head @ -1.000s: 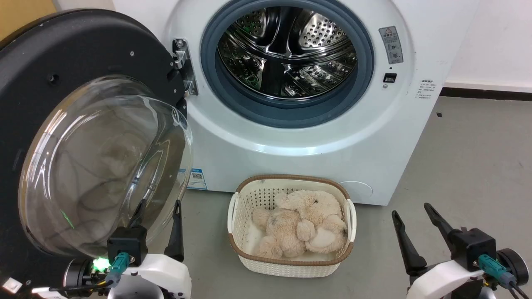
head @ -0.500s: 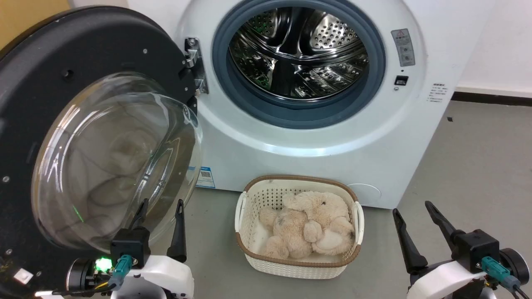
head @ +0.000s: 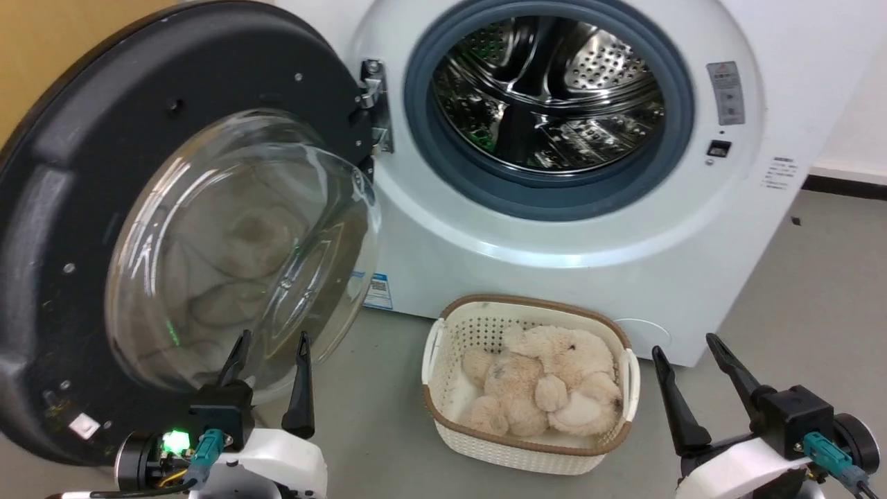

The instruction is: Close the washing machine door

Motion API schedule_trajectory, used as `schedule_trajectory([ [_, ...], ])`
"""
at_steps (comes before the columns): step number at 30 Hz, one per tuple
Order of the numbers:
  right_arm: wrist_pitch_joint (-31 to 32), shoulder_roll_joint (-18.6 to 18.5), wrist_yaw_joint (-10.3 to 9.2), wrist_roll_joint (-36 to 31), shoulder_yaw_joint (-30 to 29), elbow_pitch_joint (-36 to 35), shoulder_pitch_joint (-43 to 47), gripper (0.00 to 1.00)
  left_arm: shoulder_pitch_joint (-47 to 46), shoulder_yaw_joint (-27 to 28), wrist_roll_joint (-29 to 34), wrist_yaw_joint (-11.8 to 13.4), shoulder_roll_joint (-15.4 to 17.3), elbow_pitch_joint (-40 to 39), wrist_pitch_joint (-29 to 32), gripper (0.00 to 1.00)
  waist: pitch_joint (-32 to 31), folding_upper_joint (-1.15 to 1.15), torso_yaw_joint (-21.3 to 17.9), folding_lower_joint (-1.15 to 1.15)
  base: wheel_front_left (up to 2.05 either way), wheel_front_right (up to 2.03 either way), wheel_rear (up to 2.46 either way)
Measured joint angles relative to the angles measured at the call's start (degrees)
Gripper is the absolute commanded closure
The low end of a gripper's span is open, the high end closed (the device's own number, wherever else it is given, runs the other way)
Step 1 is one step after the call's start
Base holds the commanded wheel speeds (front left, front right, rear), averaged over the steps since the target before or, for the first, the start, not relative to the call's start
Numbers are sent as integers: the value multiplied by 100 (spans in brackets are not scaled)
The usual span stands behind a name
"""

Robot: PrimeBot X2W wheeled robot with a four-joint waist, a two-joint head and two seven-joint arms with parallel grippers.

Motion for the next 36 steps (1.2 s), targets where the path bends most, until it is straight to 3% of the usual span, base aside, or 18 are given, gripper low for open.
schedule_trajectory([
  [36, -430, -7, 0, 71, 393, 175, -158, 0, 198, -9, -75, 399, 26, -204, -444, 0, 120, 0, 1087, 0, 0, 0, 0],
])
